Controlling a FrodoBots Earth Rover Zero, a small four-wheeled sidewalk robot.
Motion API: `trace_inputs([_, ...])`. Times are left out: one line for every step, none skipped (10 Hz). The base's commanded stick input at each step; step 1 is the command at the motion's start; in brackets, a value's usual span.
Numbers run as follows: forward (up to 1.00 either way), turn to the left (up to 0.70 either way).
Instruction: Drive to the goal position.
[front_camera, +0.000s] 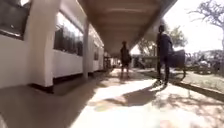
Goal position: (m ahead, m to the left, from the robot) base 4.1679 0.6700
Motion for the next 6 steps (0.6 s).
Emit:
trace_inputs([1.00, 0.00])
trace_inputs([1.00, 0.00])
trace_inputs([1.00, 0.00])
trace_inputs([1.00, 0.00])
trace_inputs([1.00, 0.00])
trace_inputs([1.00, 0.00])
